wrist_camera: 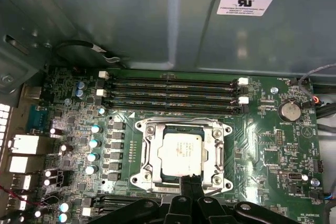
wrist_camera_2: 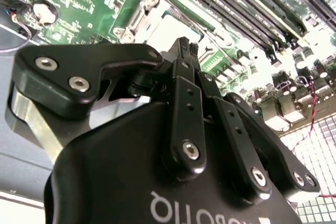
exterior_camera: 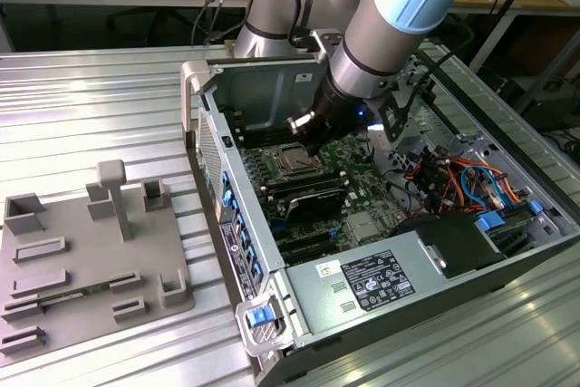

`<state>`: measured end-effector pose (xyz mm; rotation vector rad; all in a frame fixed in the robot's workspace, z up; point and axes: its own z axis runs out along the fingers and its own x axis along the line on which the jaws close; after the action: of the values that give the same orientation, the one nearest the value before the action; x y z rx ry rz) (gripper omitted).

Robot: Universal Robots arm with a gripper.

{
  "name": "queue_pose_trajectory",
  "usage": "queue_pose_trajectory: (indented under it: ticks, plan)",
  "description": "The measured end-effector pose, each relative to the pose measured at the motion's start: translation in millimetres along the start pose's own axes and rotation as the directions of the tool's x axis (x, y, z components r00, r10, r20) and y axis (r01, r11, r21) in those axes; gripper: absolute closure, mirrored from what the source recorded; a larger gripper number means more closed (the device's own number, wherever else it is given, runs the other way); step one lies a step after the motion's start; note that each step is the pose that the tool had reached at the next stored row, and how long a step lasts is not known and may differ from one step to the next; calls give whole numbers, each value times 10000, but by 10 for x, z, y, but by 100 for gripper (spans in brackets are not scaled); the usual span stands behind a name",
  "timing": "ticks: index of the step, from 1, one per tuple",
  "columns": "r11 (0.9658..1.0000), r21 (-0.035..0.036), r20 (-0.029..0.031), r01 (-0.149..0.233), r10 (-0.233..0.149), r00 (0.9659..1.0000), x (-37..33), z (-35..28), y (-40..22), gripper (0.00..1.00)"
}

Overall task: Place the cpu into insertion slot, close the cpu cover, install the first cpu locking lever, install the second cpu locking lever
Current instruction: 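Install the second cpu locking lever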

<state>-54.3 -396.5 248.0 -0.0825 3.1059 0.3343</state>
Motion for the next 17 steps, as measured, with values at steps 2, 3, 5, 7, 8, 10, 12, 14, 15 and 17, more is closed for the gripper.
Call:
queue_pose_trajectory:
  ticks: [2, 3, 5, 7, 8, 10, 12, 14, 15, 17]
  plan:
    - [10000, -2, -1, -2, 2, 10000, -30, -2, -2, 89]
    - [10000, -2, 0, -3, 3, 10000, -30, -6, -3, 89]
    - [10000, 0, -1, -2, 2, 10000, -28, -17, -42, 89]
    - [10000, 1, -2, -2, 2, 10000, -24, -30, -103, 89]
    - [10000, -2, -1, -1, 1, 10000, -19, -47, -187, 89]
    - [10000, -34, 0, -4, 4, 10000, 19, -49, -266, 89]
    - [9999, -111, 4, -3, 3, 10000, 61, -45, -282, 89]
    - [9997, -256, 11, -4, 5, 10000, 136, -39, -295, 89]
    - [9990, -447, 21, -6, 7, 10000, 204, -36, -297, 89]
    - [9989, -466, 22, -6, 7, 10000, 255, -24, -304, 89]
